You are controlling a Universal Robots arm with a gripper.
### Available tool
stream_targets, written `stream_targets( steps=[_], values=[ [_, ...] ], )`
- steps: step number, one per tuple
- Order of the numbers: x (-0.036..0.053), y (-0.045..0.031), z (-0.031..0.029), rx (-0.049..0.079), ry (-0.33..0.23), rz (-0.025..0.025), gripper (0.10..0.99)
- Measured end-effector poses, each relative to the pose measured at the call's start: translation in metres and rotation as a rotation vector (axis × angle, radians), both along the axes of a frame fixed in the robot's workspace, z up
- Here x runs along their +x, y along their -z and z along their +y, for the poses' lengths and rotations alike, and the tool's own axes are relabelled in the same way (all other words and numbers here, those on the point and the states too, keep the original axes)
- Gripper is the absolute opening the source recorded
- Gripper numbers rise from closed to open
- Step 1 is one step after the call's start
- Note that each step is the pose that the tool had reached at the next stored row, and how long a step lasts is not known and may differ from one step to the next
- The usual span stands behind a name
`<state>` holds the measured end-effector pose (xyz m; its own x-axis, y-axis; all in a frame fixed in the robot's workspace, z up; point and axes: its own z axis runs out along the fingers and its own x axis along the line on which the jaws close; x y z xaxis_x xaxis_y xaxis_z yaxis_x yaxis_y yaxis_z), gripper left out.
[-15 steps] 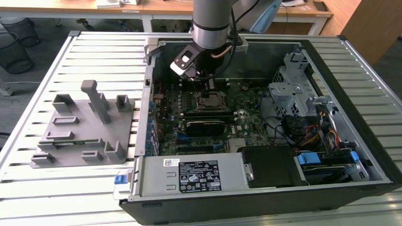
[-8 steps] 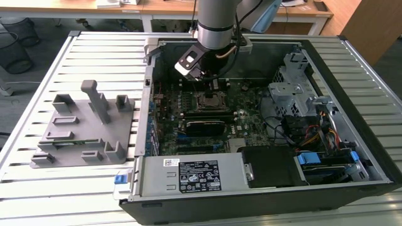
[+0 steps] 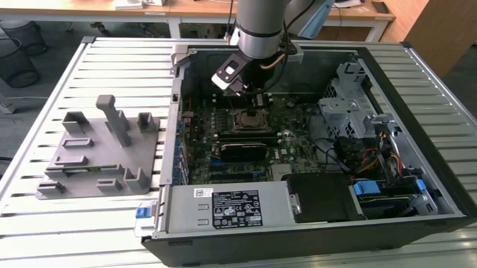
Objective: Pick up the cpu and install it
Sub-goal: 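Install the first cpu locking lever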
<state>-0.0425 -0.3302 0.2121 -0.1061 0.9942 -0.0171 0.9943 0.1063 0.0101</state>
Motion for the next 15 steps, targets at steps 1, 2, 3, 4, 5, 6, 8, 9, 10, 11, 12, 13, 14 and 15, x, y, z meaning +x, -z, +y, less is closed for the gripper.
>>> stream_targets(
  steps=[1,2,3,4,5,6,8,9,10,11,12,13,14,15],
  values=[
    [0.0004,0.0,0.0,0.0,0.0,-0.0001,0.106],
    [0.0005,0.0,0.0,0.0,0.0,-0.0001,0.106],
    [0.0006,0.0,0.0,0.0,0.0,0.0,0.106],
    [0.0007,-0.0001,0.0,0.0,0.0,0.0,0.106],
    [0.0008,-0.0005,0.0001,0.0,0.0,0.0001,0.106],
    [0.0008,-0.0012,0.0,0.0,0.0,0.0001,0.106],
    [0.0009,-0.0034,0.0,0.0,0.0,0.0,0.106],
    [0.001,-0.0044,0.0,0.0,0.0,0.0,0.106],
    [0.001,-0.0054,0.0,0.0,0.0,0.0,0.106],
    [0.001,-0.0065,0.0,0.0,0.0,0.0,0.106],
    [0.001,-0.008,0.0,0.0,0.0,0.0,0.106],
    [0.001,-0.0096,0.0,0.0,0.0,0.0,0.106],
    [0.001,-0.0112,0.0,0.0,0.0,-0.0001,0.106],
    [0.001,-0.0127,0.0,0.0,0.0,-0.0003,0.106]
  ],
)
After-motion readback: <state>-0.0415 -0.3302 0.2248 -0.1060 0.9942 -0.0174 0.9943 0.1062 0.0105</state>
